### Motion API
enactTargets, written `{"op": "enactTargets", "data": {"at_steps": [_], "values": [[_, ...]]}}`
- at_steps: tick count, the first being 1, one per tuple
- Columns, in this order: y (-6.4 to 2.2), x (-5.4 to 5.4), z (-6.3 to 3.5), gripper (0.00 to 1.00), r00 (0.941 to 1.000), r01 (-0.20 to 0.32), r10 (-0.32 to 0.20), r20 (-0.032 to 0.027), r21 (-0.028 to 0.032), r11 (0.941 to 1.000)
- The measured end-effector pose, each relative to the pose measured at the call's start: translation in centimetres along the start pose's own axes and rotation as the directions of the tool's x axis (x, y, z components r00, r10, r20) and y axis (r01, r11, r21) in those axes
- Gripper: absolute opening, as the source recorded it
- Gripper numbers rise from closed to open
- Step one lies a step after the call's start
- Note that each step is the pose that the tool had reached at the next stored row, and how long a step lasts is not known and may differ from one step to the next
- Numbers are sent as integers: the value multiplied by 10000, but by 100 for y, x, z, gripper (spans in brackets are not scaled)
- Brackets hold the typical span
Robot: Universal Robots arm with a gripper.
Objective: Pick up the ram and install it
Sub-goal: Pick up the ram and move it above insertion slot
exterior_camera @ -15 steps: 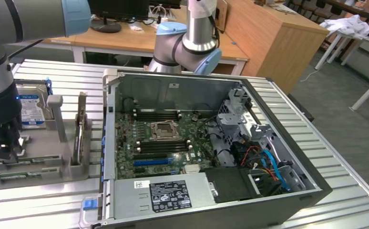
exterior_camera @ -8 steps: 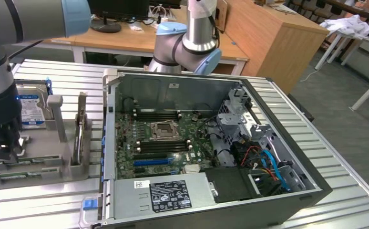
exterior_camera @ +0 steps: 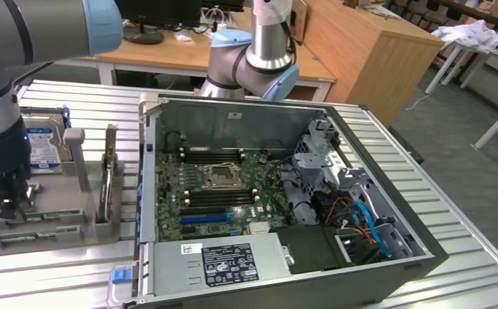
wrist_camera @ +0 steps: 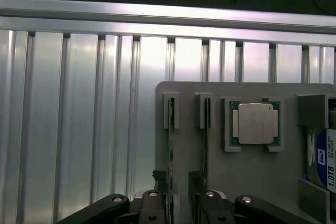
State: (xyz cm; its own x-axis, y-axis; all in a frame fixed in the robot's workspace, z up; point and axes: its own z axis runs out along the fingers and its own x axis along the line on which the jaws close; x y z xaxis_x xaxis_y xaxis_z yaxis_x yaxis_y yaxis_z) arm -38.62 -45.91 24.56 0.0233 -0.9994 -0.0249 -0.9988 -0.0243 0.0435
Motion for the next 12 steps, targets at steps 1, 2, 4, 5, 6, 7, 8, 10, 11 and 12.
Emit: {"op": "enactTargets", "data": {"at_steps": [1, 2, 4, 5, 6, 7, 8, 10, 11, 12], "values": [[0, 0, 4, 31, 10000, 0, 0, 0, -1, 10000], [0, 0, 4, 31, 10000, 0, 0, -1, -2, 10000], [0, 0, 4, 31, 10000, 0, 0, -1, -2, 10000], [0, 0, 4, 31, 10000, 0, 0, -1, -1, 10000], [0, 0, 5, 31, 10000, 0, 0, 0, -1, 10000], [0, 0, 7, 31, 10000, 0, 0, 0, 0, 10000], [-1, 0, 17, 31, 10000, 0, 0, 3, 4, 10000], [-1, 1, 35, 31, 10000, -1, 1, 1, 1, 10000], [-2, 2, 46, 31, 10000, -1, 1, 2, 2, 10000], [-2, 2, 56, 31, 10000, 0, 0, 2, 2, 10000]]}}
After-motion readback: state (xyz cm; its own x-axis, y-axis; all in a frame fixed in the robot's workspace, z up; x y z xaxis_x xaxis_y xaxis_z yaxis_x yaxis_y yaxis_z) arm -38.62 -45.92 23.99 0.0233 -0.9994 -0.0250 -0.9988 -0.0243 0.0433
